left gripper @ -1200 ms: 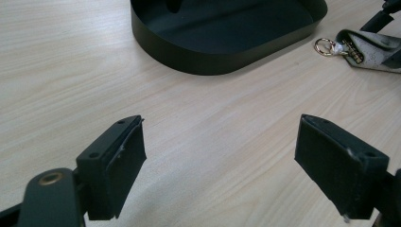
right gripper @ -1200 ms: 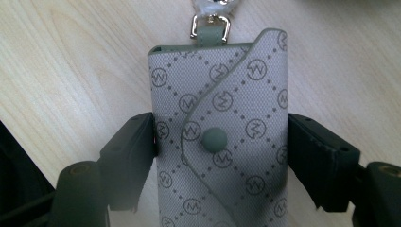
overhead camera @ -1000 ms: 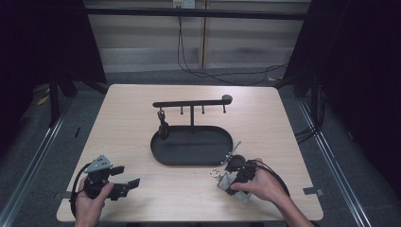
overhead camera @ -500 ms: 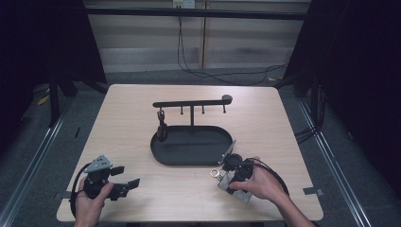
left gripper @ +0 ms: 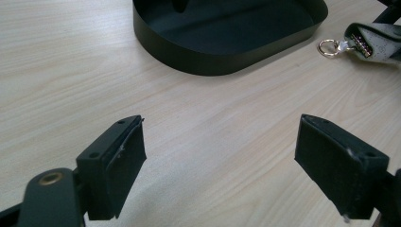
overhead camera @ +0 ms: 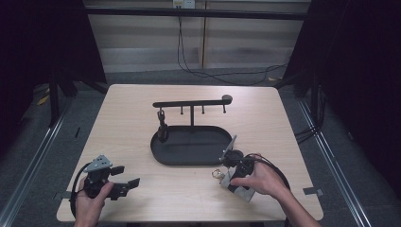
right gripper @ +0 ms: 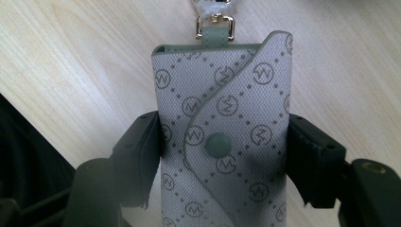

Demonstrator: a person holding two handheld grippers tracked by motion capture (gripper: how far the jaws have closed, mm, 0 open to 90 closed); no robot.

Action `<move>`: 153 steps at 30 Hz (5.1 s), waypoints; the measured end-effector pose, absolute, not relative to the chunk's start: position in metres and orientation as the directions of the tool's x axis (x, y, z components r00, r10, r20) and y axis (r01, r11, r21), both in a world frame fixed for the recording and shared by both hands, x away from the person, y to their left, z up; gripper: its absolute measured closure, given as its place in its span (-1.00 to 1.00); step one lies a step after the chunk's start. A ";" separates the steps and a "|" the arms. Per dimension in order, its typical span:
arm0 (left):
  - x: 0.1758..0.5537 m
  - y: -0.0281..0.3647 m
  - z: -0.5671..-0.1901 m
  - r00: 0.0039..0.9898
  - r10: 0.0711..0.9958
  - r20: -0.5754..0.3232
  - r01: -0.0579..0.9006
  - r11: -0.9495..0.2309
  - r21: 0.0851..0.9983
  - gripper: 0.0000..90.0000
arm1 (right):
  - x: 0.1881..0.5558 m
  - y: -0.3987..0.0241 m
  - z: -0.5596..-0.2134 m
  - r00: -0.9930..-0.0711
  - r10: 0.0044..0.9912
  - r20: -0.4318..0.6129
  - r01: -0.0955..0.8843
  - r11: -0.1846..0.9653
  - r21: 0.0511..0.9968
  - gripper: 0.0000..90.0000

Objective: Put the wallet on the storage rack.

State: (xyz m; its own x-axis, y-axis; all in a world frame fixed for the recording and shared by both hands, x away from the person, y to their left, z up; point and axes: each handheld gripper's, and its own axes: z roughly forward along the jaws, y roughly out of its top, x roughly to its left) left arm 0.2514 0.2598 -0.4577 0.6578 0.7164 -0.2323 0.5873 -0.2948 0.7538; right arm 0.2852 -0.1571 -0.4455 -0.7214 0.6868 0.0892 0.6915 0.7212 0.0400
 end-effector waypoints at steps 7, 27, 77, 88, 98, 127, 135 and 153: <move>0.251 0.260 -0.458 0.658 0.715 -0.238 0.591 -0.294 0.751 -0.63 | 0.286 -0.156 -0.438 -0.721 0.688 0.085 0.692 0.721 0.035 -0.26; 0.252 0.259 -0.458 0.670 0.702 -0.240 0.588 -0.305 0.749 -0.63 | 0.289 -0.161 -0.415 -0.698 0.712 0.070 0.716 0.697 0.047 -0.25; 0.252 0.257 -0.457 0.696 0.669 -0.258 0.588 -0.325 0.741 -0.64 | 0.331 -0.157 -0.366 -0.632 0.769 0.096 0.769 0.608 0.199 -0.25; 0.252 0.256 -0.457 0.688 0.679 -0.255 0.597 -0.331 0.731 -0.64 | 0.352 -0.162 -0.370 -0.566 0.804 0.183 0.817 0.519 0.250 -0.25; 0.252 0.255 -0.457 0.693 0.673 -0.259 0.599 -0.336 0.727 -0.64 | 0.364 -0.171 -0.373 -0.497 0.832 0.247 0.853 0.416 0.317 -0.25; 0.252 0.255 -0.457 0.688 0.685 -0.241 0.598 -0.347 0.722 -0.64 | 0.379 -0.183 -0.407 -0.373 0.866 0.333 0.887 0.227 0.401 -0.25; 0.252 0.254 -0.458 0.690 0.683 -0.240 0.596 -0.348 0.723 -0.64 | 0.384 -0.182 -0.422 -0.334 0.858 0.389 0.900 0.168 0.402 -0.25; 0.252 0.255 -0.457 0.694 0.675 -0.249 0.597 -0.346 0.724 -0.64 | 0.398 -0.173 -0.450 -0.280 0.856 0.435 0.915 0.101 0.390 -0.25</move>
